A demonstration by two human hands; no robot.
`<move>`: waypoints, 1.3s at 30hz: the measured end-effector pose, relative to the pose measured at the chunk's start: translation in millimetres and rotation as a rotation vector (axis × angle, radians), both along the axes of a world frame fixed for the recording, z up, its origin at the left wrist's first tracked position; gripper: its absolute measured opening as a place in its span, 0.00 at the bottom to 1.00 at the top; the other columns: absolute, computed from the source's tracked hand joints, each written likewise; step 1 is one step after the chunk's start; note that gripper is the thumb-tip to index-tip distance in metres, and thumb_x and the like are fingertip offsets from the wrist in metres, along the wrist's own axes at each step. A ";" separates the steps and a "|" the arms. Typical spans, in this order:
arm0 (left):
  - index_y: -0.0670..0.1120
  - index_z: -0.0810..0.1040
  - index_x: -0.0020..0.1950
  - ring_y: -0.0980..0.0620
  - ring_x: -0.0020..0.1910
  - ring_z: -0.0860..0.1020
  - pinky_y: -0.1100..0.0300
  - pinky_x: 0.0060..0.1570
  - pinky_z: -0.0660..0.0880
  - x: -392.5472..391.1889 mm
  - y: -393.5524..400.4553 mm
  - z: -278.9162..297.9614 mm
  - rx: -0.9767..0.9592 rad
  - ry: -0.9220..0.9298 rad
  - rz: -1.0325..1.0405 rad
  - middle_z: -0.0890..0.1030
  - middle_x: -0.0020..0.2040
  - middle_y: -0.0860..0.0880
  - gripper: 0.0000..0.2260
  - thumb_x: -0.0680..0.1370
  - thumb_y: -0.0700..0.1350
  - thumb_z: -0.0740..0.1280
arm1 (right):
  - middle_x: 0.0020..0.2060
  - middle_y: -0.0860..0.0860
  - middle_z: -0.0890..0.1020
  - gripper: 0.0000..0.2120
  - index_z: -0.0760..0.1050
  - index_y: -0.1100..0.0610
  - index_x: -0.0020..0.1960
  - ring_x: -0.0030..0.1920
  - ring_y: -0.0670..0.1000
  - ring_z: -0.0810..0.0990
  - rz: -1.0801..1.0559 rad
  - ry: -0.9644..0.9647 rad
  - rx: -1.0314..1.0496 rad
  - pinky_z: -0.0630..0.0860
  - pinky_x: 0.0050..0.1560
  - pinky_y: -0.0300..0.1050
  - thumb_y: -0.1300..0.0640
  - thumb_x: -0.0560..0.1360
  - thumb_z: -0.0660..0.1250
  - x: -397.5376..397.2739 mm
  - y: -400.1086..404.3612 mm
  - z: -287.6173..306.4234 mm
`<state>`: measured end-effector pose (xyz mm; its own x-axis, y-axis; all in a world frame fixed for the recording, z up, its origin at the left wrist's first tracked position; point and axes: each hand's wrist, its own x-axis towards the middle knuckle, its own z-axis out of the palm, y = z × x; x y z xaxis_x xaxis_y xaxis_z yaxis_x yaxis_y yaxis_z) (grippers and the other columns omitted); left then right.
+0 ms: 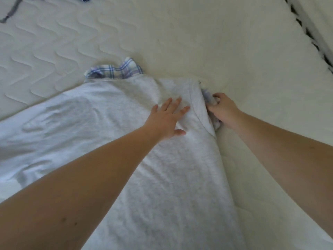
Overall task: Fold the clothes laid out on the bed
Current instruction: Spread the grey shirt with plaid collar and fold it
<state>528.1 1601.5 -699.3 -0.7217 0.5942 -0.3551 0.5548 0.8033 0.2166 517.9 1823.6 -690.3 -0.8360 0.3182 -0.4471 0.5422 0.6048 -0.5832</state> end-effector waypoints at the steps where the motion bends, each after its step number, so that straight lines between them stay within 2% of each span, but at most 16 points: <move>1: 0.59 0.41 0.79 0.46 0.79 0.42 0.41 0.75 0.51 -2.6 3.5 -0.6 -0.023 -0.016 -0.003 0.39 0.80 0.50 0.38 0.78 0.65 0.60 | 0.56 0.57 0.81 0.23 0.74 0.59 0.63 0.56 0.58 0.80 0.002 0.000 -0.015 0.77 0.56 0.52 0.48 0.73 0.72 -0.9 1.5 -0.8; 2: 0.58 0.42 0.79 0.46 0.79 0.43 0.41 0.75 0.51 -4.5 5.7 -1.0 -0.048 -0.031 -0.006 0.39 0.80 0.50 0.37 0.78 0.64 0.60 | 0.50 0.57 0.82 0.18 0.77 0.59 0.56 0.52 0.57 0.81 0.007 0.009 -0.022 0.77 0.50 0.50 0.48 0.73 0.72 -1.5 2.9 -1.2; 4: 0.59 0.42 0.79 0.46 0.79 0.44 0.40 0.75 0.52 -7.9 8.5 -0.9 -0.079 -0.047 -0.008 0.39 0.80 0.51 0.35 0.79 0.62 0.60 | 0.42 0.54 0.80 0.11 0.75 0.58 0.47 0.45 0.57 0.79 0.032 0.076 0.016 0.70 0.41 0.46 0.50 0.75 0.69 -1.5 7.5 1.6; 7: 0.61 0.40 0.79 0.42 0.79 0.43 0.36 0.73 0.56 -14.5 11.3 1.6 -0.095 -0.055 0.017 0.37 0.80 0.51 0.38 0.78 0.62 0.62 | 0.36 0.47 0.74 0.08 0.70 0.55 0.47 0.38 0.51 0.73 -0.058 0.217 0.074 0.63 0.35 0.44 0.51 0.78 0.65 6.2 26.1 7.8; 10: 0.63 0.37 0.77 0.39 0.78 0.41 0.33 0.72 0.55 -24.9 17.4 3.3 -0.120 -0.090 0.058 0.34 0.79 0.51 0.42 0.75 0.67 0.62 | 0.38 0.46 0.74 0.07 0.70 0.55 0.50 0.40 0.52 0.75 -0.255 0.303 0.063 0.67 0.39 0.44 0.52 0.79 0.64 31.8 57.0 7.8; 13: 0.65 0.34 0.76 0.38 0.77 0.36 0.29 0.70 0.49 -32.6 26.0 -1.2 -0.178 -0.119 0.085 0.30 0.78 0.50 0.45 0.72 0.72 0.61 | 0.44 0.52 0.76 0.09 0.70 0.58 0.52 0.47 0.56 0.76 -0.315 0.234 0.109 0.69 0.44 0.46 0.53 0.79 0.65 63.7 82.3 -4.0; 16: 0.65 0.27 0.73 0.37 0.75 0.31 0.26 0.68 0.44 -30.3 29.0 -13.2 -0.236 -0.123 0.079 0.25 0.75 0.50 0.49 0.69 0.75 0.61 | 0.45 0.52 0.76 0.12 0.71 0.58 0.53 0.49 0.58 0.78 -0.334 0.092 0.123 0.66 0.44 0.44 0.52 0.77 0.68 83.3 89.3 -18.5; 19: 0.66 0.23 0.70 0.38 0.73 0.27 0.24 0.67 0.41 -27.0 26.1 -22.4 -0.240 -0.116 0.089 0.22 0.73 0.50 0.51 0.66 0.77 0.60 | 0.49 0.49 0.77 0.24 0.70 0.57 0.62 0.48 0.52 0.78 -0.386 0.110 -0.012 0.68 0.45 0.41 0.45 0.74 0.71 82.4 80.2 -18.9; 21: 0.66 0.23 0.70 0.37 0.73 0.27 0.24 0.66 0.40 -28.1 25.9 -25.1 -0.227 -0.108 0.080 0.22 0.73 0.49 0.50 0.65 0.79 0.58 | 0.49 0.48 0.77 0.27 0.71 0.57 0.64 0.46 0.49 0.76 -0.400 0.105 -0.077 0.69 0.40 0.39 0.44 0.72 0.73 75.1 75.1 -16.5; 25: 0.63 0.35 0.77 0.43 0.77 0.33 0.31 0.70 0.40 -37.3 33.0 -19.1 -0.118 -0.036 0.050 0.31 0.78 0.47 0.40 0.70 0.76 0.45 | 0.41 0.50 0.78 0.14 0.75 0.57 0.49 0.42 0.52 0.77 -0.314 -0.009 -0.039 0.68 0.39 0.42 0.49 0.73 0.72 60.8 75.1 -10.9; 27: 0.58 0.44 0.79 0.45 0.79 0.40 0.38 0.74 0.43 -46.1 43.6 -12.3 0.007 0.094 0.027 0.40 0.80 0.45 0.33 0.78 0.68 0.47 | 0.41 0.50 0.77 0.11 0.72 0.56 0.47 0.43 0.53 0.76 -0.336 0.048 -0.081 0.68 0.38 0.44 0.49 0.76 0.68 53.9 75.5 -4.1; 30: 0.54 0.52 0.79 0.45 0.79 0.50 0.45 0.76 0.45 -63.4 75.4 -1.1 0.152 0.169 0.062 0.52 0.80 0.45 0.26 0.83 0.58 0.52 | 0.45 0.51 0.77 0.12 0.72 0.59 0.53 0.44 0.52 0.76 -0.356 0.179 -0.175 0.72 0.41 0.47 0.51 0.77 0.66 46.4 78.2 6.3; 33: 0.53 0.64 0.75 0.44 0.71 0.68 0.43 0.74 0.52 -86.0 109.2 9.7 0.072 0.025 0.180 0.71 0.70 0.46 0.21 0.83 0.57 0.53 | 0.50 0.55 0.82 0.12 0.75 0.58 0.56 0.47 0.54 0.83 -0.430 0.129 -0.423 0.80 0.46 0.50 0.55 0.75 0.70 45.1 85.4 7.9; 35: 0.51 0.71 0.67 0.44 0.63 0.73 0.43 0.68 0.61 -101.5 119.9 15.7 -0.016 -0.054 0.232 0.76 0.63 0.47 0.18 0.82 0.58 0.57 | 0.49 0.55 0.85 0.14 0.77 0.57 0.56 0.44 0.54 0.86 -0.511 0.053 -0.623 0.81 0.38 0.47 0.51 0.76 0.71 41.5 90.2 8.0; 37: 0.51 0.74 0.63 0.44 0.59 0.73 0.44 0.64 0.64 -111.5 121.6 17.0 -0.049 -0.114 0.254 0.76 0.59 0.48 0.18 0.79 0.60 0.64 | 0.45 0.51 0.86 0.16 0.78 0.56 0.55 0.41 0.50 0.86 -0.519 0.042 -0.665 0.79 0.34 0.41 0.44 0.78 0.66 31.2 94.4 7.0; 39: 0.51 0.73 0.64 0.43 0.61 0.72 0.44 0.62 0.66 -112.4 118.2 17.3 -0.108 -0.084 0.206 0.74 0.61 0.47 0.21 0.76 0.61 0.68 | 0.57 0.49 0.82 0.21 0.74 0.54 0.63 0.50 0.49 0.83 -0.476 0.038 -0.572 0.80 0.46 0.44 0.41 0.78 0.63 17.1 97.7 4.8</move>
<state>415.7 1719.7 -681.9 -0.7888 0.3930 -0.4725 0.3604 0.9186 0.1624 535.0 1921.3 -685.5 -0.6841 0.3761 -0.6250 0.6429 -0.0937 -0.7602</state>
